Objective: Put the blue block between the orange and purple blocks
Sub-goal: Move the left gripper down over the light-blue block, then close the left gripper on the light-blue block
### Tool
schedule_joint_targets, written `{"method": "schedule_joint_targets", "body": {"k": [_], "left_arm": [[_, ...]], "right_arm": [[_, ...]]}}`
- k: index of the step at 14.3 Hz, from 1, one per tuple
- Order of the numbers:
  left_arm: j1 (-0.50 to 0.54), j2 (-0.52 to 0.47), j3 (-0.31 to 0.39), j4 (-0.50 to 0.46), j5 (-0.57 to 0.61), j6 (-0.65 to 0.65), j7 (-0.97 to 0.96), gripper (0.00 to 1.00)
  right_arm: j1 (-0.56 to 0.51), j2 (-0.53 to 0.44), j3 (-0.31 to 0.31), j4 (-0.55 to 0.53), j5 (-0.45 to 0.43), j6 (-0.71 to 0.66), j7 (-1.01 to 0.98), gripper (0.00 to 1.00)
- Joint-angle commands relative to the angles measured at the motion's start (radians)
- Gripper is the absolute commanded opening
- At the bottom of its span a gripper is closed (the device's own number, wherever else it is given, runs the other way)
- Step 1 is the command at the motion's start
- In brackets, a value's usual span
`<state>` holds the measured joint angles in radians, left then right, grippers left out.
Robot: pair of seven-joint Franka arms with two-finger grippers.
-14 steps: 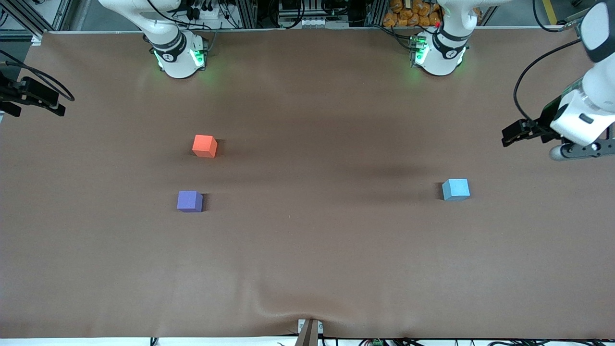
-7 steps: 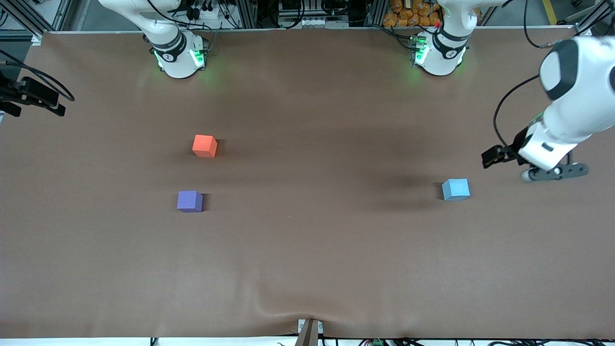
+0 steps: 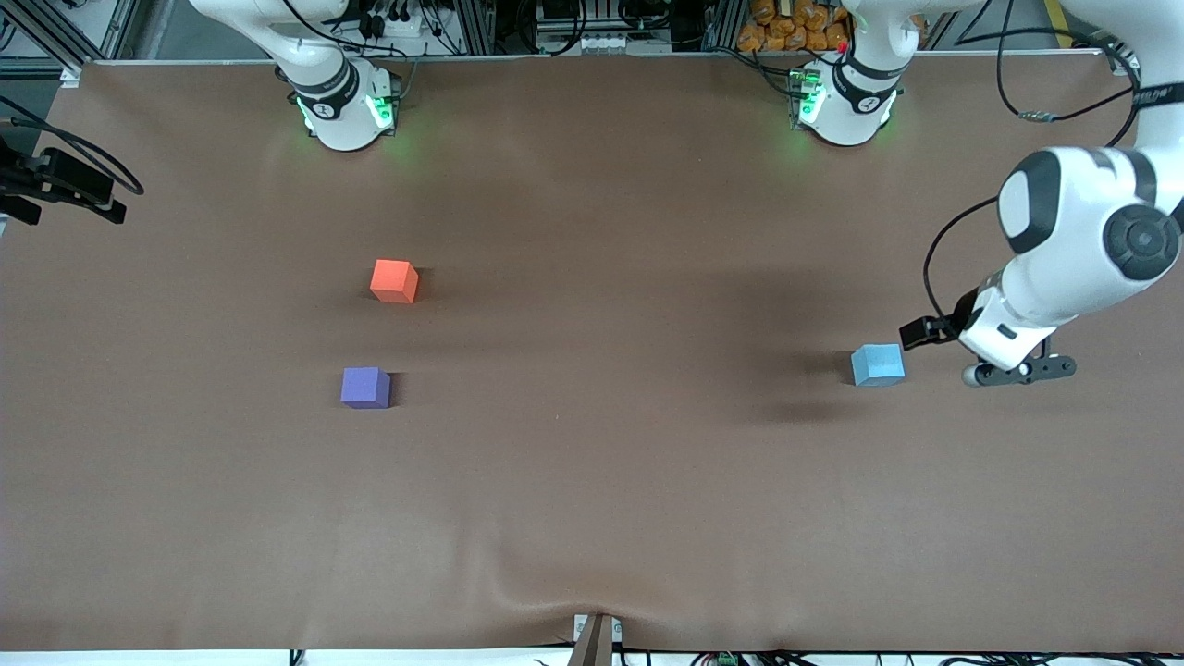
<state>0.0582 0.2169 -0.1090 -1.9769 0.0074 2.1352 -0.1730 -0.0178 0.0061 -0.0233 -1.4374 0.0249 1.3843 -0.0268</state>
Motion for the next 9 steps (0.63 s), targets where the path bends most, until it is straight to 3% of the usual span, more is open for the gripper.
{"method": "schedule_joint_targets", "body": {"k": [1, 9], "left_arm": [[0.005, 0.050, -0.005, -0.013, 0.006, 0.061, -0.062, 1.00], [-0.006, 0.209, -0.011, -0.014, 0.013, 0.112, -0.063, 1.00]], "right_arm": [[-0.001, -0.017, 0.005, -0.015, -0.008, 0.001, 0.005, 1.00], [-0.001, -0.017, 0.003, -0.015, -0.008, 0.001, 0.005, 1.00]]}}
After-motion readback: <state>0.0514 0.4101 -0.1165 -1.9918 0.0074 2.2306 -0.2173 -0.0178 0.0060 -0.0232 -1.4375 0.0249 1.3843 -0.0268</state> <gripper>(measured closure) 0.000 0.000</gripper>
